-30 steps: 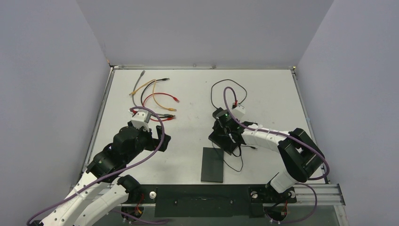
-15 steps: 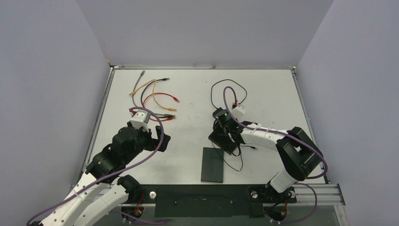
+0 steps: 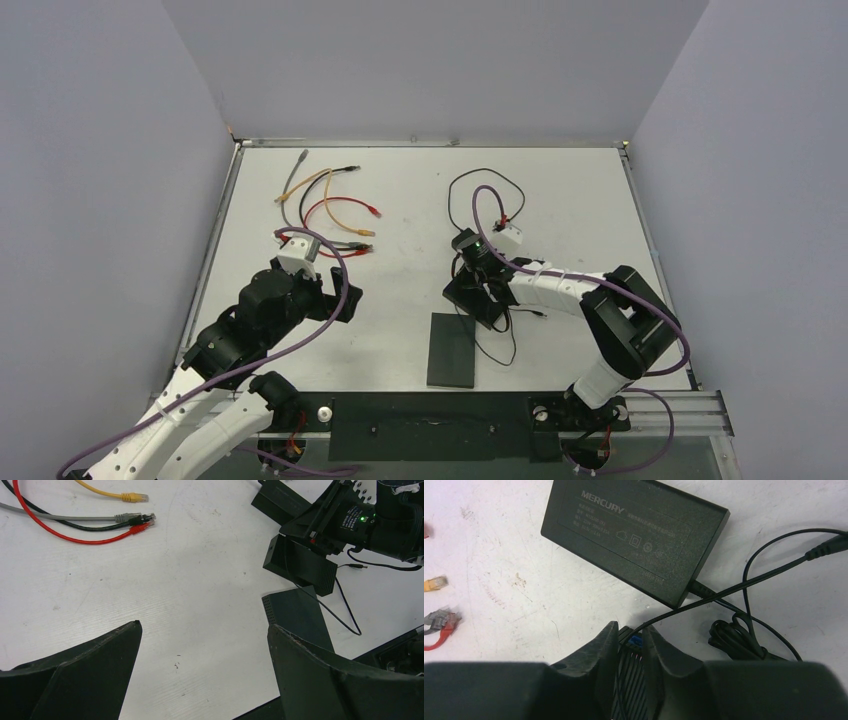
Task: Insert the plug into the switch port
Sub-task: Pick up the power from the center of the board.
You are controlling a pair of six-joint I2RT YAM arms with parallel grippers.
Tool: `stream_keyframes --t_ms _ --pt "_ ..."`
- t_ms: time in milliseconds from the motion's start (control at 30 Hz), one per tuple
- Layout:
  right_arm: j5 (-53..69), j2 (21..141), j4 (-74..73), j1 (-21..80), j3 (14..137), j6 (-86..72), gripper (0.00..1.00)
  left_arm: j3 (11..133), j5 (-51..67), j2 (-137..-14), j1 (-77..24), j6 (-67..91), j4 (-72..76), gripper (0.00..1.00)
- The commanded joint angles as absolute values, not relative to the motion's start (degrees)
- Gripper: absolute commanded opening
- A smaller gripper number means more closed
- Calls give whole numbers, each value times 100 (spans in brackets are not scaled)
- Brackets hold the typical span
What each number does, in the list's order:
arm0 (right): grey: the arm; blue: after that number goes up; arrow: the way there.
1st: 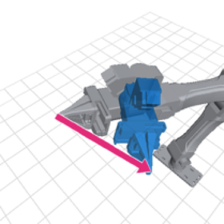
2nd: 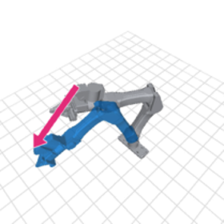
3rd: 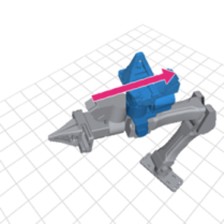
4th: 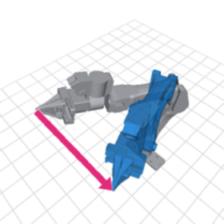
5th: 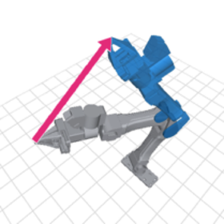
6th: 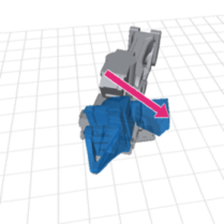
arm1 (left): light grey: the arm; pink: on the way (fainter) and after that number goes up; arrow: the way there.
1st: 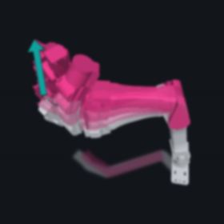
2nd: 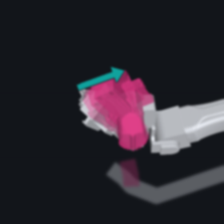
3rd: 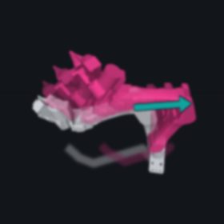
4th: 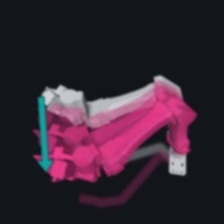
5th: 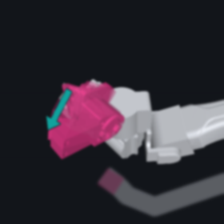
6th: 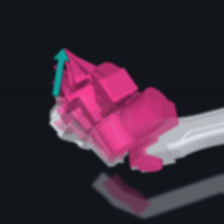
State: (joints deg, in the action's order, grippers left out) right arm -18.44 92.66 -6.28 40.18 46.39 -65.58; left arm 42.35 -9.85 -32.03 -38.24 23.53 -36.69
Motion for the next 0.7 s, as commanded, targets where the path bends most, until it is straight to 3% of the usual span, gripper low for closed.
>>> stream_keyframes --t_ms 0,33,100,667 --pt "-2083 9267 -528 4016 4745 -6672 16 4260 -949 -3188 -3804 2298 -3572 97" --pt "-2083 9261 -519 4016 4741 -6676 8 4262 -949 -3196 -3801 2301 -3574 97" --pt "-2079 9237 -505 4017 4738 -6672 0 4263 -949 -3196 -3801 2298 -3569 97" --pt "-1633 8312 -369 4428 4523 -6049 0 4275 -996 -3254 -3804 2298 -3580 97"
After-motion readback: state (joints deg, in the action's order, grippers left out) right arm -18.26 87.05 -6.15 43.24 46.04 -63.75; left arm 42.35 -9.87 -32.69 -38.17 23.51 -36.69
